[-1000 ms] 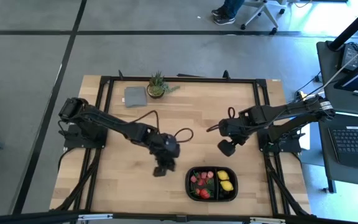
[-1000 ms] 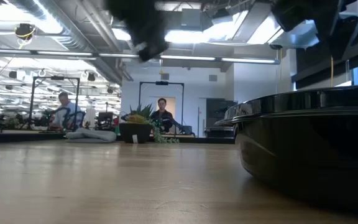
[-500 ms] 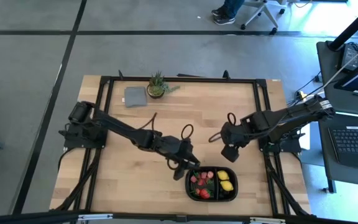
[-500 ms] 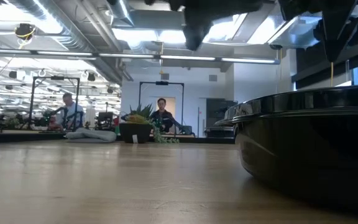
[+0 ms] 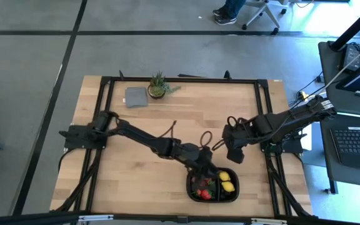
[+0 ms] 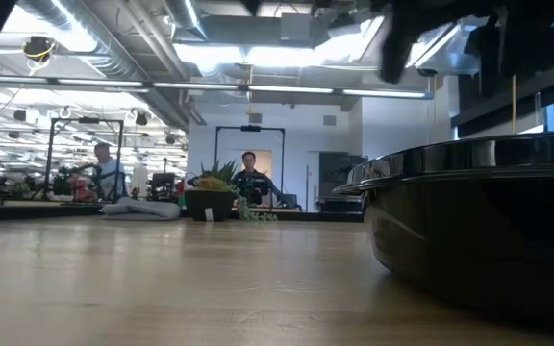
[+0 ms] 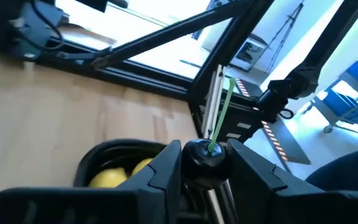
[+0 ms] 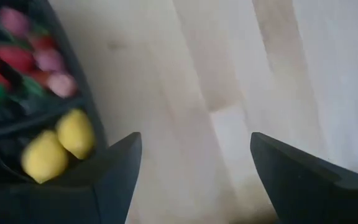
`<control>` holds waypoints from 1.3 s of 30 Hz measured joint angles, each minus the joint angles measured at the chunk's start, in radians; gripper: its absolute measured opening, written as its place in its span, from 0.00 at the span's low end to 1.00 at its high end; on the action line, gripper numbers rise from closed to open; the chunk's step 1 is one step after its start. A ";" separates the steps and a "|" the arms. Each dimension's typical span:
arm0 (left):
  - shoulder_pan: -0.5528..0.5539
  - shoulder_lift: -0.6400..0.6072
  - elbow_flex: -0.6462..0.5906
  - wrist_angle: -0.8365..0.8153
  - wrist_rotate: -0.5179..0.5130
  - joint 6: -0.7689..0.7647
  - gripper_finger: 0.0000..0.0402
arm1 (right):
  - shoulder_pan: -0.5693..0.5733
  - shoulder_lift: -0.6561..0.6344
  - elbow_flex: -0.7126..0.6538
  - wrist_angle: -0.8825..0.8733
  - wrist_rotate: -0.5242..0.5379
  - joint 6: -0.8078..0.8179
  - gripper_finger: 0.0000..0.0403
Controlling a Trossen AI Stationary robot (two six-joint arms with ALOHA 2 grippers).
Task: Pick and placing Produce into tupperware
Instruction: Put the black cherry into the black bin, then return to Home Position
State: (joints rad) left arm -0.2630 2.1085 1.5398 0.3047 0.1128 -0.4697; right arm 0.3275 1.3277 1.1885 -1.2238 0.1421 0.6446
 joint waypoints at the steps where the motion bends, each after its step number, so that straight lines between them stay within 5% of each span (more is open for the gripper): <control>1: 0.000 0.022 0.035 -0.014 0.005 0.001 0.25 | -0.002 0.000 0.000 -0.025 0.000 -0.005 0.75; 11: 0.001 0.220 0.254 -0.086 0.001 0.008 0.27 | -0.019 0.000 0.000 -0.175 -0.002 0.004 0.75; 32: -0.001 0.283 0.263 -0.087 0.003 -0.060 0.42 | -0.019 0.000 0.000 -0.173 -0.003 0.004 0.75; 39: 0.038 0.240 0.263 -0.191 0.201 -0.080 0.40 | -0.019 0.000 0.000 -0.173 -0.003 0.003 0.75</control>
State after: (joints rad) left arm -0.2252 2.3483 1.8027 0.1139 0.3135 -0.5499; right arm 0.3084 1.3277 1.1881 -1.3971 0.1387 0.6476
